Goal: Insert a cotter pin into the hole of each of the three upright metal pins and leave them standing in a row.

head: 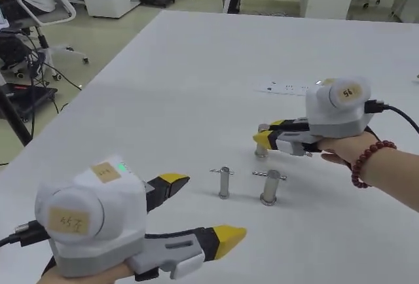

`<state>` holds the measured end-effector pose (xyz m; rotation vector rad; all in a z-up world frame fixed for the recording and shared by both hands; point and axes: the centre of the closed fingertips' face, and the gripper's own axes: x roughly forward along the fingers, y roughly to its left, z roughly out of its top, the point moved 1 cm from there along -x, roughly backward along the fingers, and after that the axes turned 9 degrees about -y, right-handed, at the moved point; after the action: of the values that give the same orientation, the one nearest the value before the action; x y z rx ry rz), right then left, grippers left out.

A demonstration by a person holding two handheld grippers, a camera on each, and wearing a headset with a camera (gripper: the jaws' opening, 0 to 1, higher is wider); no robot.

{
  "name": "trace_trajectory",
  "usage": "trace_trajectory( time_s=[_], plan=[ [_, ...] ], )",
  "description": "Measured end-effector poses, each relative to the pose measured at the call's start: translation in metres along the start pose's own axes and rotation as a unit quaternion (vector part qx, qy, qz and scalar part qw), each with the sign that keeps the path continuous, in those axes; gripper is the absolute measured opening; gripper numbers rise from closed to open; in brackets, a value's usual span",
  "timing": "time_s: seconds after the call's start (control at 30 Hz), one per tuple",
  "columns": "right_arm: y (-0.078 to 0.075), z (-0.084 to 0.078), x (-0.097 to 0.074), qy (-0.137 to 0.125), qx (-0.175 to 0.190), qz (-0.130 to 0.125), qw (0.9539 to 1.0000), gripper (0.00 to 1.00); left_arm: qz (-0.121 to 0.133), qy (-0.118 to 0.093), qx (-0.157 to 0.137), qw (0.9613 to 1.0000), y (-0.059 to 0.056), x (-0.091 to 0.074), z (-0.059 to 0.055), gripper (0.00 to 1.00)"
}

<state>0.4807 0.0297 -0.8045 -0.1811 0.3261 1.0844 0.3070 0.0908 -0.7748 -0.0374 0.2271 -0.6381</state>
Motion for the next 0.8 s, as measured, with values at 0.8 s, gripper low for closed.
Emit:
trace_trajectory(
  time_s=[0.8],
  plan=[
    [0.028, -0.028, -0.074, 0.021, -0.038, 0.020, 0.9989, 0.13, -0.001, -0.002, 0.012, 0.9999, -0.007, -0.001, 0.005, 0.67]
  ],
)
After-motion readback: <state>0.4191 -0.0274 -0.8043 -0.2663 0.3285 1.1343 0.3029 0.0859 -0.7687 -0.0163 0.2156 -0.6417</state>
